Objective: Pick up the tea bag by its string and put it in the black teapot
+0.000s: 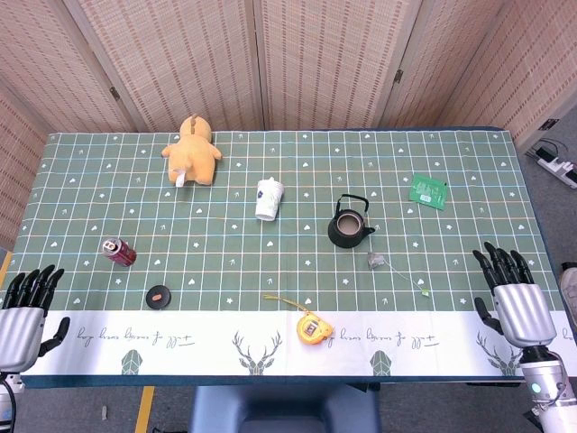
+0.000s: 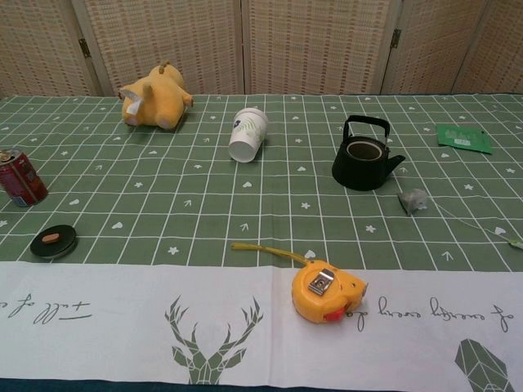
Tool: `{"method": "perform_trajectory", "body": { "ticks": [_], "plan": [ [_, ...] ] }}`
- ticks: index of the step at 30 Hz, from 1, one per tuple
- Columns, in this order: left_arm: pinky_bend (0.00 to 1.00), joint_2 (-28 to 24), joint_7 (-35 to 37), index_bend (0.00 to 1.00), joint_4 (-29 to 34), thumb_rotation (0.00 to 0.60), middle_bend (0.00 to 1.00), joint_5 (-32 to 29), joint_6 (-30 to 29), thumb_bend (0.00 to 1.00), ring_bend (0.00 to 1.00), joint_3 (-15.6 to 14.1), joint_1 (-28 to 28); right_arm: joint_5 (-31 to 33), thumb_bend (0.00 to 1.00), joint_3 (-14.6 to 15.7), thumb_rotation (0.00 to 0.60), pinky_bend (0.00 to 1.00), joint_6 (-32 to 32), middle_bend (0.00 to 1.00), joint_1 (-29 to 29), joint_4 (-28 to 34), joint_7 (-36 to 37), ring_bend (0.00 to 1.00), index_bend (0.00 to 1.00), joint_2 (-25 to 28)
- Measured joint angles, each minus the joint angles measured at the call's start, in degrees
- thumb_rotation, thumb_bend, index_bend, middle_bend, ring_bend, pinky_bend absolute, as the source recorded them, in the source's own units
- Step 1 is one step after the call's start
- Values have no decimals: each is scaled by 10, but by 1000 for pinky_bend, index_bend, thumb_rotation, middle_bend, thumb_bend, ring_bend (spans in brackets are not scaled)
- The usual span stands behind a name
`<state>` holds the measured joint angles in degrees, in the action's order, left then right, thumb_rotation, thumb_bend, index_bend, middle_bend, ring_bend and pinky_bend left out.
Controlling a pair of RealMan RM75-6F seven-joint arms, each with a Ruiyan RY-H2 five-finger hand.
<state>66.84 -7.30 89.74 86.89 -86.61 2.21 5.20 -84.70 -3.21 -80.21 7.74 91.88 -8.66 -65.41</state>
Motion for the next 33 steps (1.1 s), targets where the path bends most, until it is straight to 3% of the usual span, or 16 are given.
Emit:
{"method": "perform_trajectory", "body": {
  "ticks": [16, 24, 33],
  "plan": [
    [0, -4, 13, 0, 2, 600, 0, 2, -11, 382, 0, -1, -7, -10, 450, 4, 600, 0, 18, 0, 10, -6, 15, 0, 10, 2],
    [0, -12, 31, 0, 6, 600, 0, 10, -21, 382, 0, -1, -11, 16, 445, -4, 600, 0, 104, 0, 59, -36, 39, 0, 282, -13],
    [0, -18, 55, 0, 2, 600, 0, 19, -30, 382, 0, -1, -14, 74, 445, -13, 600, 0, 167, 0, 89, -63, -10, 0, 325, -61]
  ]
}}
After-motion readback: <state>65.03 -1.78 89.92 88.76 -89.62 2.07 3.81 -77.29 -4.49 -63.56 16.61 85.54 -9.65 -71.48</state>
